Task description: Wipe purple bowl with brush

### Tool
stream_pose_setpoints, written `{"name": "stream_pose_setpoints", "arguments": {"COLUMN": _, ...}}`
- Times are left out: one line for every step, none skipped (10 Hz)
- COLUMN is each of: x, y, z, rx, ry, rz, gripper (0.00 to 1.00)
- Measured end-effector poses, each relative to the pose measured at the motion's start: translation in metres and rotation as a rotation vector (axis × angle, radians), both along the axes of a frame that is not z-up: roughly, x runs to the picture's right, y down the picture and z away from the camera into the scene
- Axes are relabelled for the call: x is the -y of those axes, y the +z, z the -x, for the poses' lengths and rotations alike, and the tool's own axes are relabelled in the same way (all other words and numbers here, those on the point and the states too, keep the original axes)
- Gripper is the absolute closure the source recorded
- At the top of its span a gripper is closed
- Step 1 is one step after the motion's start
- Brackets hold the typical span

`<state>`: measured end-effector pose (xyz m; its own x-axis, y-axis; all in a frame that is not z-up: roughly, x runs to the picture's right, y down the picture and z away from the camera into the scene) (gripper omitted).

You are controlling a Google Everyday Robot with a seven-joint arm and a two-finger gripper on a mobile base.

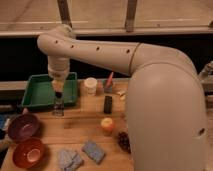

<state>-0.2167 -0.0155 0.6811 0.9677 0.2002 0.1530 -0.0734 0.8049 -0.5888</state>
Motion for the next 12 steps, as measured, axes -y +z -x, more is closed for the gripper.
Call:
{"name": "stream_pose_setpoints", "arguments": {"x": 0.0, "y": 0.0, "z": -0.001, "rx": -0.001, "ry": 0.001, "rz": 0.001, "gripper": 1.0}}
{"name": "stream_pose_setpoints", "arguments": {"x": 0.0, "y": 0.0, "z": -0.001, "rx": -0.002, "ry": 0.001, "rz": 0.002, "gripper": 1.0}}
{"name": "stream_pose_setpoints", "arguments": {"x": -0.001, "y": 0.0, "z": -0.002, "rx": -0.003, "ry": 0.002, "rz": 0.002, "gripper": 1.0}}
{"name": "stream_pose_setpoints", "arguments": {"x": 0.0, "y": 0.001, "z": -0.004, "rx": -0.001, "ry": 0.01, "rz": 0.0, "gripper": 1.0}}
{"name": "stream_pose_setpoints", "arguments": {"x": 0.001, "y": 0.002, "z": -0.006, "rx": 0.006, "ry": 0.01, "rz": -0.006, "gripper": 1.0}}
{"name": "stream_pose_setpoints", "arguments": {"x": 0.005, "y": 0.001, "z": -0.001, "rx": 0.021, "ry": 0.002, "rz": -0.018, "gripper": 1.0}}
{"name": "stream_pose_setpoints", "arguments": {"x": 0.011, "y": 0.001, "z": 0.01, "rx": 0.04, "ry": -0.009, "rz": -0.032, "gripper": 1.0}}
{"name": "stream_pose_setpoints", "arguments": {"x": 0.019, "y": 0.002, "z": 0.022, "rx": 0.056, "ry": -0.022, "rz": -0.049, "gripper": 1.0}}
{"name": "stream_pose_setpoints", "arguments": {"x": 0.026, "y": 0.001, "z": 0.034, "rx": 0.071, "ry": -0.033, "rz": -0.062, "gripper": 1.0}}
{"name": "stream_pose_setpoints", "arguments": {"x": 0.037, "y": -0.002, "z": 0.056, "rx": 0.103, "ry": -0.056, "rz": -0.087, "gripper": 1.0}}
{"name": "stream_pose_setpoints", "arguments": {"x": 0.044, "y": -0.006, "z": 0.071, "rx": 0.132, "ry": -0.074, "rz": -0.105, "gripper": 1.0}}
{"name": "stream_pose_setpoints", "arguments": {"x": 0.047, "y": -0.008, "z": 0.08, "rx": 0.153, "ry": -0.088, "rz": -0.117, "gripper": 1.0}}
